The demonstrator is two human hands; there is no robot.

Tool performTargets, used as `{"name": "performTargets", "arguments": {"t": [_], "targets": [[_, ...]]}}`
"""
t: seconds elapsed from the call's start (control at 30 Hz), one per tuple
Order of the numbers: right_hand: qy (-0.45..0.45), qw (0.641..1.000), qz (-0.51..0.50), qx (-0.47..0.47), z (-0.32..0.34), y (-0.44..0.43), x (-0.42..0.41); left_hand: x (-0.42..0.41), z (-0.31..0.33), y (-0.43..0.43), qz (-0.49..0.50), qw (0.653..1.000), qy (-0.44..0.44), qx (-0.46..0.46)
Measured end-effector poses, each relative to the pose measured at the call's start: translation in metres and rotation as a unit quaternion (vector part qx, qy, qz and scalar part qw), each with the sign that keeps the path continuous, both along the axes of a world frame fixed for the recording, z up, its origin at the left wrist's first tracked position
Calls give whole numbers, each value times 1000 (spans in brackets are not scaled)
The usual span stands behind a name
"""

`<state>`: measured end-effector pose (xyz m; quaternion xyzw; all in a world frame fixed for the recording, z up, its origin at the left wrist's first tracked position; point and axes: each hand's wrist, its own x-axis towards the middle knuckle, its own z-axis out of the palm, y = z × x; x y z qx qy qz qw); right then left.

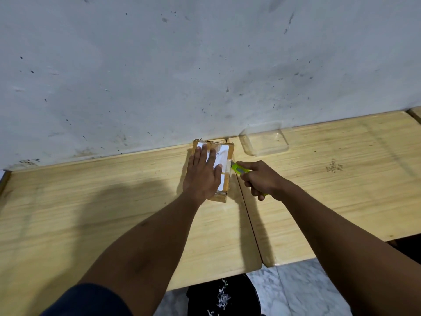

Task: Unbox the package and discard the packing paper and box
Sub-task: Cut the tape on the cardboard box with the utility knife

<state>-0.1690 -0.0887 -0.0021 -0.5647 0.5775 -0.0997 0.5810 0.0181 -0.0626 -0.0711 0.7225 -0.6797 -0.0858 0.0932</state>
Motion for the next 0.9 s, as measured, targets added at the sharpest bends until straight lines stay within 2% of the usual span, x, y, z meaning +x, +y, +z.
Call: {"name": "performTargets", "arguments": {"t": [0.43, 0.9], "targets": [[63, 997, 45, -7, 18, 19, 6, -1, 1, -1, 7, 1000, -12, -1], [43, 997, 53, 30, 10, 52, 2, -1, 3, -2, -1, 1000, -22, 4]]}}
